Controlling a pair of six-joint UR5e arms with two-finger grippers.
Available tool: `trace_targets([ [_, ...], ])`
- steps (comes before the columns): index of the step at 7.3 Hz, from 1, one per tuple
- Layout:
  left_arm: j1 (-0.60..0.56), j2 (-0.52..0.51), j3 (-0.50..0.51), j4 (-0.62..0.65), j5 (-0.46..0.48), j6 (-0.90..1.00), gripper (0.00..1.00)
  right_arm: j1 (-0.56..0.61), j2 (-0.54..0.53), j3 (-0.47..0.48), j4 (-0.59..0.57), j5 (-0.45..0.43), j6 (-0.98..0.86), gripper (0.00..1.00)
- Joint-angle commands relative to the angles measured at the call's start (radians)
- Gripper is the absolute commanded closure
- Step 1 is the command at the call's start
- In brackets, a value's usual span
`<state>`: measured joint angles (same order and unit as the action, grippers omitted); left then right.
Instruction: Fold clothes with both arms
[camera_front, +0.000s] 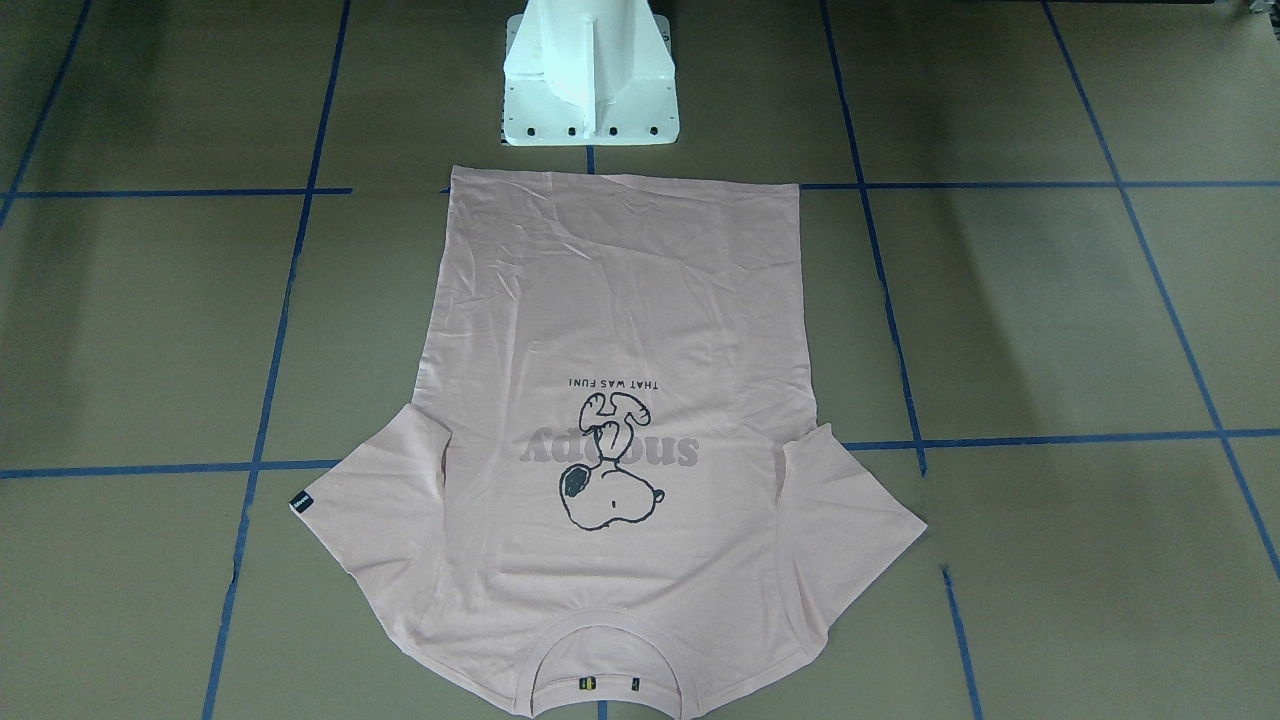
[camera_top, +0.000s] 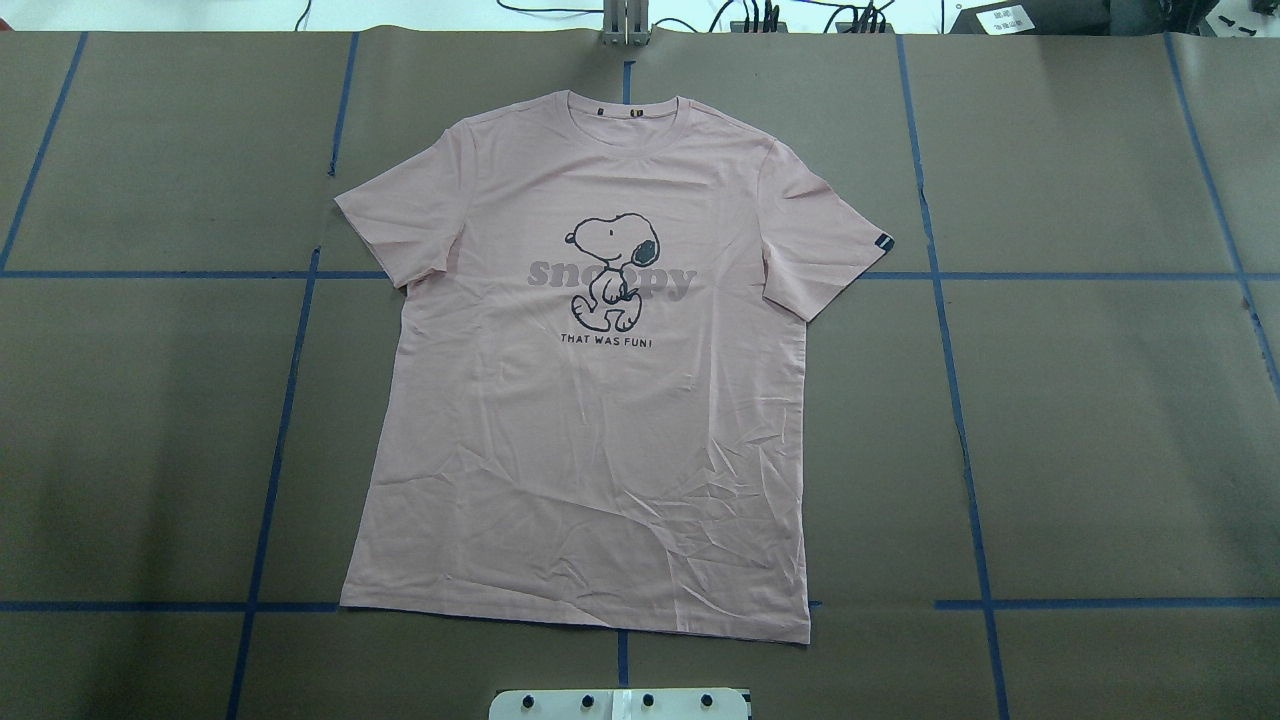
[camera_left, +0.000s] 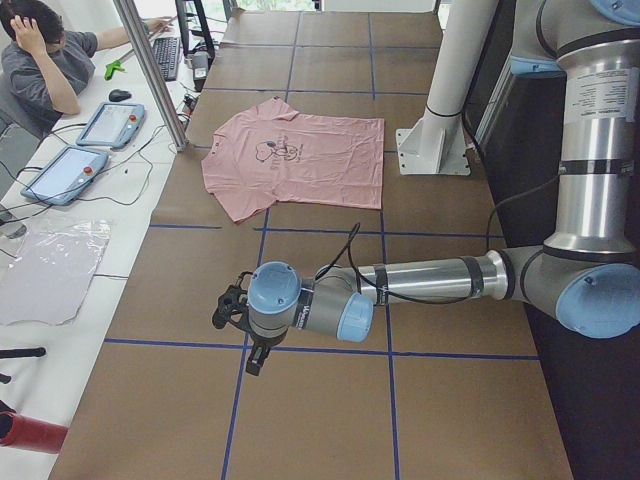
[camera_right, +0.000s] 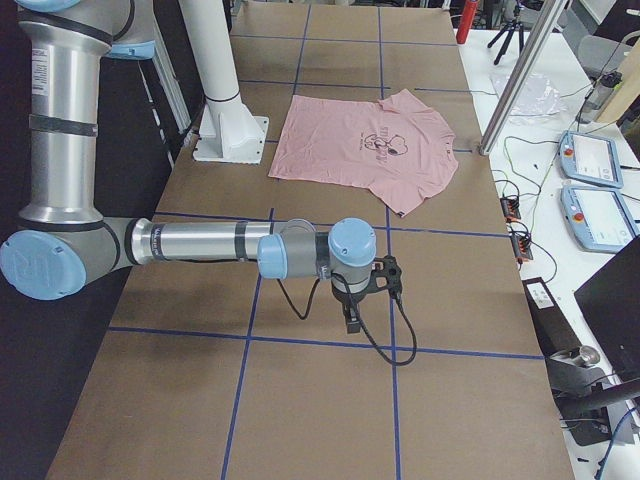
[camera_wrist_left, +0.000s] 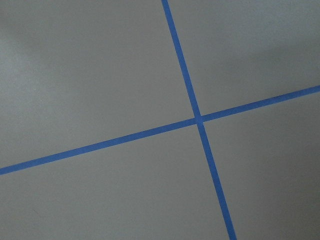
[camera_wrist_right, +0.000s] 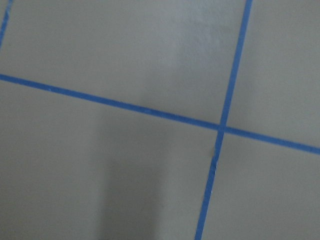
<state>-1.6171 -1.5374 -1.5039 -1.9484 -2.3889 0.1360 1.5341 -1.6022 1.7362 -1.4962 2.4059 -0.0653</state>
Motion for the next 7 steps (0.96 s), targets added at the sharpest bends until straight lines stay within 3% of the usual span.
trace_targets([
  [1,0.002,-0.032,0.002,-0.175,0.004,-0.009,0.00,-0.002,0.070,-0.009,0.106,-0.001,0.001,0.00],
  [4,0.002,-0.117,0.033,-0.378,0.007,-0.033,0.00,0.001,0.071,-0.009,0.128,-0.004,0.008,0.00],
  [5,0.002,-0.128,0.051,-0.395,0.004,-0.137,0.00,0.001,0.082,0.008,0.129,-0.004,0.013,0.00],
  [7,0.003,-0.138,0.050,-0.438,0.002,-0.236,0.00,-0.091,0.221,0.013,0.132,-0.058,0.384,0.00],
])
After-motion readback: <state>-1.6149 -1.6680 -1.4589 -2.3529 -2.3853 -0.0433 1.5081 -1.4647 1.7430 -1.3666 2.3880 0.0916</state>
